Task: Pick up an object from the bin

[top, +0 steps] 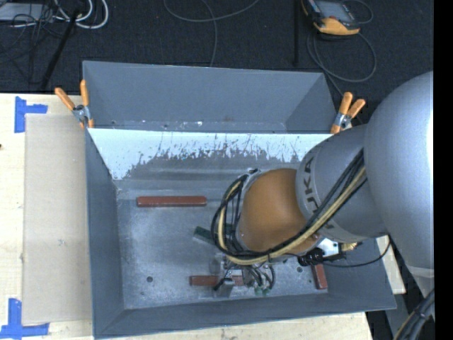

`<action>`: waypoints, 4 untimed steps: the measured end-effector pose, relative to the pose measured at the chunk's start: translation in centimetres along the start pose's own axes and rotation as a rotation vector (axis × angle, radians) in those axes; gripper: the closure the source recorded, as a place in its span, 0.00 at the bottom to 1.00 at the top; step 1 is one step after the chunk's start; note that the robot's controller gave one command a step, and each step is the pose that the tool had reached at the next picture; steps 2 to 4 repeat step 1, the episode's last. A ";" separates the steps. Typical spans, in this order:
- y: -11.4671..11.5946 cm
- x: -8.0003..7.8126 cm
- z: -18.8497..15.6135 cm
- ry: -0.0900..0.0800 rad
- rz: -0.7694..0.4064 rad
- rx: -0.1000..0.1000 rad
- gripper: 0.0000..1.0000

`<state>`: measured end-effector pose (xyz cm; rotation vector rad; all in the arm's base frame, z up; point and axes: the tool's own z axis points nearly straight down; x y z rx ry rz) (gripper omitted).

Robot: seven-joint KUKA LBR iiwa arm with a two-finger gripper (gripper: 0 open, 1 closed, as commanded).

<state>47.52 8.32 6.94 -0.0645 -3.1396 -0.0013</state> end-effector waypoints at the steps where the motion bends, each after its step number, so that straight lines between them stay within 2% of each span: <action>1: 1.1 -2.0 -13.9 -0.010 -0.037 -0.001 1.00; 4: 1.1 -2.0 -13.9 -0.010 -0.037 -0.001 1.00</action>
Offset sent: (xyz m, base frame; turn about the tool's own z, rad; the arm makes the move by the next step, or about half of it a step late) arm 0.0178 0.0095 0.1351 -0.0442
